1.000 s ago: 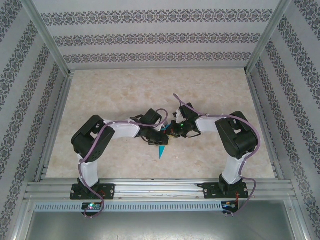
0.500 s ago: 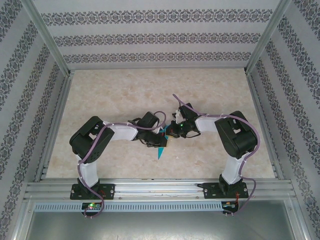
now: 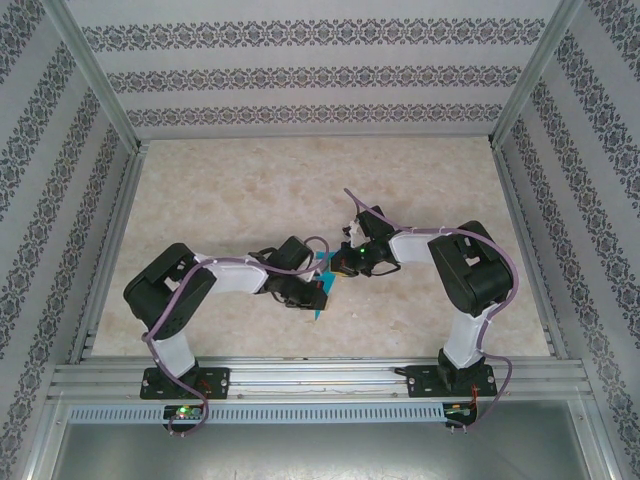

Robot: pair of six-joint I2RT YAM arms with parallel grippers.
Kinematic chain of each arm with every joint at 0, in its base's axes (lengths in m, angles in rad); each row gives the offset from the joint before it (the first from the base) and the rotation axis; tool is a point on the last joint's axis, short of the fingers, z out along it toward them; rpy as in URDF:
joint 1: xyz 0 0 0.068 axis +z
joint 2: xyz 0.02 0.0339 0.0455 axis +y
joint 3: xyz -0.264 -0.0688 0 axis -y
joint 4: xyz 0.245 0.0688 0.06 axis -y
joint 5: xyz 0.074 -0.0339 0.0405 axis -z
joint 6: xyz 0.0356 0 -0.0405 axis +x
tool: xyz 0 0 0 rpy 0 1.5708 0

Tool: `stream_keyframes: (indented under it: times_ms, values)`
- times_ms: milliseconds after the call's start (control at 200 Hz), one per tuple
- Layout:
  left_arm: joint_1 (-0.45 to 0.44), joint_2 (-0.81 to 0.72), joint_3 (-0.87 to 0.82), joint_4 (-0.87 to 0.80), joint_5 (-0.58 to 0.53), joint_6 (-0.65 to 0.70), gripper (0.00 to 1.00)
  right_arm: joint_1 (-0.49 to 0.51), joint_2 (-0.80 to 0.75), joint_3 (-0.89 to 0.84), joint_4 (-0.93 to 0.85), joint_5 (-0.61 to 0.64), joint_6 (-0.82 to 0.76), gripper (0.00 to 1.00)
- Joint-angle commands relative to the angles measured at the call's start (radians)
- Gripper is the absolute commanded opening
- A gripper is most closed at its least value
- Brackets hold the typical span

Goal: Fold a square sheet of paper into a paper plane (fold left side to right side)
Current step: Fold the wing for the fifth time at the center of the table.

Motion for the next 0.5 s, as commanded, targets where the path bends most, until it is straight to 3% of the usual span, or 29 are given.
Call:
stream_keyframes:
  times_ms: [0,495]
  values:
    - [-0.034,-0.012,-0.066,-0.143,0.013,0.013,0.00,-0.018,0.061,-0.025,-0.104,0.126,-0.028,0.00]
    - [-0.069,-0.061,-0.149,-0.084,0.007,-0.039,0.00,-0.019,0.064,-0.022,-0.109,0.125,-0.032,0.00]
